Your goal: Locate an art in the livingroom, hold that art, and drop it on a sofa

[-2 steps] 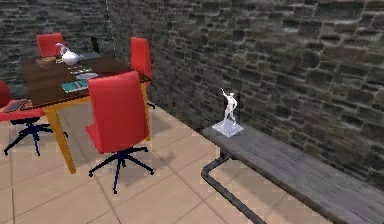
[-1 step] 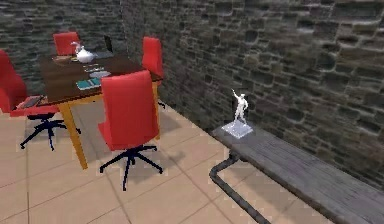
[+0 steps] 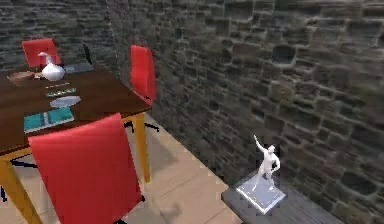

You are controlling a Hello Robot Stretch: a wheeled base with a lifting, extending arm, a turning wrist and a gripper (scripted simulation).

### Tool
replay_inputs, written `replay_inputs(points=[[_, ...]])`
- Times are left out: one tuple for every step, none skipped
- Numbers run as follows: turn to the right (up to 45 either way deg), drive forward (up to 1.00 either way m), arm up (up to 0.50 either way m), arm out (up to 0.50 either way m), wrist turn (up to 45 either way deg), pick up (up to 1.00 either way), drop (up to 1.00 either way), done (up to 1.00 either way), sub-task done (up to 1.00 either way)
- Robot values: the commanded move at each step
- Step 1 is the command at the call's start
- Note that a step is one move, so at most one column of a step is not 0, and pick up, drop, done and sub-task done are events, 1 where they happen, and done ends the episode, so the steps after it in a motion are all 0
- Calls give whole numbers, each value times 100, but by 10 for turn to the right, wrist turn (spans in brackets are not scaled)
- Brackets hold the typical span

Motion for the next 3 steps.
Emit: replay_inputs(points=[[-450,0,0,0,0,0,0,0,0],[-180,0,0,0,0,0,0,0,0],[0,0,50,0,0,0,0,0,0]])
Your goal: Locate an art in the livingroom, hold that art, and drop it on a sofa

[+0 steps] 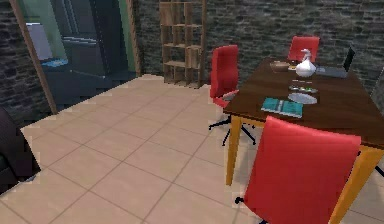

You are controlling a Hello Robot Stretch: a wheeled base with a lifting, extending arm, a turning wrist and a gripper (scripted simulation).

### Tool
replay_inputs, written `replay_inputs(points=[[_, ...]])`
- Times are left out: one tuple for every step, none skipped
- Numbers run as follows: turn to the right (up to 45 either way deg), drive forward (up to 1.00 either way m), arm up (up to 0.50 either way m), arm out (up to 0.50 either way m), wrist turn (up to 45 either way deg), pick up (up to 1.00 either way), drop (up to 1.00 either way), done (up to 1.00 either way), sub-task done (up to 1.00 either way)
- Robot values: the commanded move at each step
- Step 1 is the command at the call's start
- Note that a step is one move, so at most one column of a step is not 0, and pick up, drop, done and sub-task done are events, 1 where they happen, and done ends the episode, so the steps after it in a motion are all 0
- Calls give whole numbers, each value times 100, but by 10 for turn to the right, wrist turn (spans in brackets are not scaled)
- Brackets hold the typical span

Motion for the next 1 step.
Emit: replay_inputs(points=[[0,0,8,0,0,0,0,0,0]])
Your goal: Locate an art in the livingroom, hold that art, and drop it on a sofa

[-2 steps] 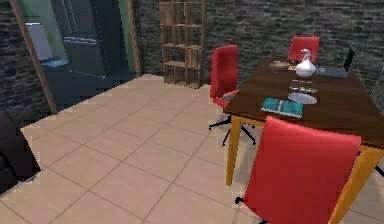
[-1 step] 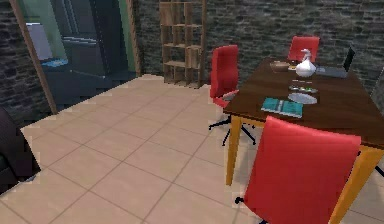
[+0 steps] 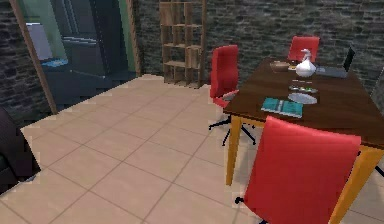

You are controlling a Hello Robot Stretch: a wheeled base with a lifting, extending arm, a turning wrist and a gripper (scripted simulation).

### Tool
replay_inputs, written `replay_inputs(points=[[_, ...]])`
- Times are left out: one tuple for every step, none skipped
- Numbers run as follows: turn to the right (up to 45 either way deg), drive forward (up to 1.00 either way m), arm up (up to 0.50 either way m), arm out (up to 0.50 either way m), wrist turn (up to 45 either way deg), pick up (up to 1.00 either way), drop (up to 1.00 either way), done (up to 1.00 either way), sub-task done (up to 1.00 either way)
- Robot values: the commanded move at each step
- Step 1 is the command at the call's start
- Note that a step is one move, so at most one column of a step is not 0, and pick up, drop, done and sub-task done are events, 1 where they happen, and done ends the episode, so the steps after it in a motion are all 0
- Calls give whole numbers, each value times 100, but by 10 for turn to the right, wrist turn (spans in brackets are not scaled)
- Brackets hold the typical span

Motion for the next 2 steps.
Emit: replay_inputs(points=[[0,0,0,46,0,0,0,0,0],[0,0,0,0,450,0,0,0,0]])
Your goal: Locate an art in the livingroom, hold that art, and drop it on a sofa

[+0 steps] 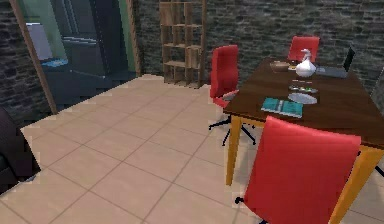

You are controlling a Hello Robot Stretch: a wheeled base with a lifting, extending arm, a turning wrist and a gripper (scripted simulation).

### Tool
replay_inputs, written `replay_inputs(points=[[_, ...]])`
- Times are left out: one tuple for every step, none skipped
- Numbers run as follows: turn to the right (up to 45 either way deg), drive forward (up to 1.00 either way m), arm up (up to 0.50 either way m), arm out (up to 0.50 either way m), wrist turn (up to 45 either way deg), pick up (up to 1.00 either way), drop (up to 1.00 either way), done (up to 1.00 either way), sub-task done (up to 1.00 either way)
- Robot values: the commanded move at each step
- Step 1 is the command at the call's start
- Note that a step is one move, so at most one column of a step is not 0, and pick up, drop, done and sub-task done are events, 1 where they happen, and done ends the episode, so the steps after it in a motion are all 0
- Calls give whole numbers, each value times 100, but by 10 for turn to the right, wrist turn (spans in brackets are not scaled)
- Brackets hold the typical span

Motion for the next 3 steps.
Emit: replay_inputs(points=[[0,0,0,0,450,0,0,0,0],[0,0,0,0,450,0,0,0,0],[0,0,0,0,420,0,0,0,0]])
